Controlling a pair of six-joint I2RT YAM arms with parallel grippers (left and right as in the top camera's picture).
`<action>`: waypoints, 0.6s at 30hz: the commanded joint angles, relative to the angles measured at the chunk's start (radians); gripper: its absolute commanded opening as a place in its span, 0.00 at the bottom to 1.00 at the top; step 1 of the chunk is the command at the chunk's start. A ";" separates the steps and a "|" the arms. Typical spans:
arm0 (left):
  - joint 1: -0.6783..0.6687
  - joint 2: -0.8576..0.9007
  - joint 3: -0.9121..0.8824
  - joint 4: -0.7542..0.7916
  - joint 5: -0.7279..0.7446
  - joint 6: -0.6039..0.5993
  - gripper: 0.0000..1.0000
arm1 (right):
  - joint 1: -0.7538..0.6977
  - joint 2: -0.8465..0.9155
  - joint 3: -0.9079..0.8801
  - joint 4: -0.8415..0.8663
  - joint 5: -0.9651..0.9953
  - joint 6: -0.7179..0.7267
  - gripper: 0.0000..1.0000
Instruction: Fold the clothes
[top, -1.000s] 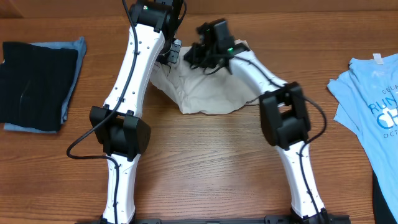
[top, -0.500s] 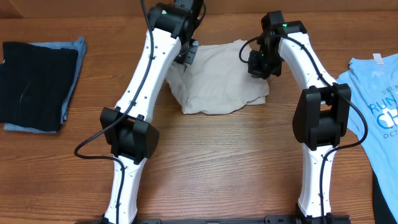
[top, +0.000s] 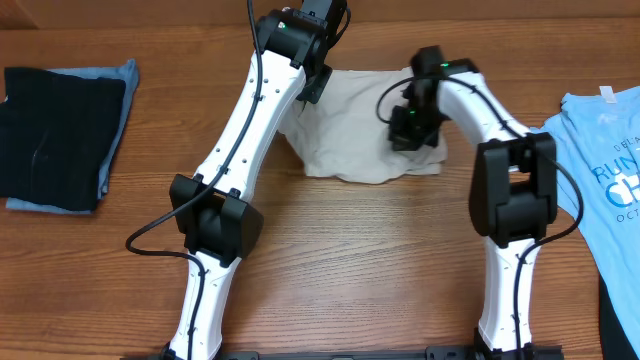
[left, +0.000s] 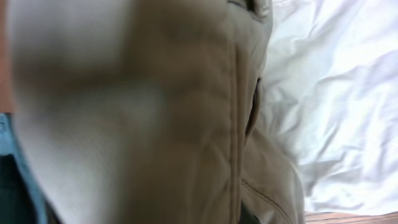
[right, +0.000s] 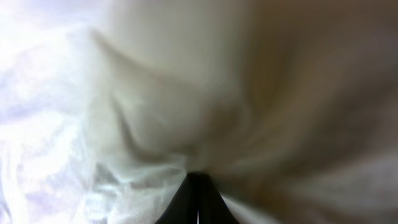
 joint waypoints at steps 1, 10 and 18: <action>0.032 -0.036 0.033 -0.005 -0.050 0.092 0.04 | 0.143 0.026 -0.031 0.056 -0.071 0.141 0.04; 0.131 -0.064 0.033 -0.023 0.014 0.116 0.04 | 0.250 0.024 0.054 0.258 -0.287 0.216 0.04; 0.130 -0.072 0.033 -0.040 0.018 0.088 0.04 | 0.243 0.031 0.087 0.482 -0.322 0.292 0.04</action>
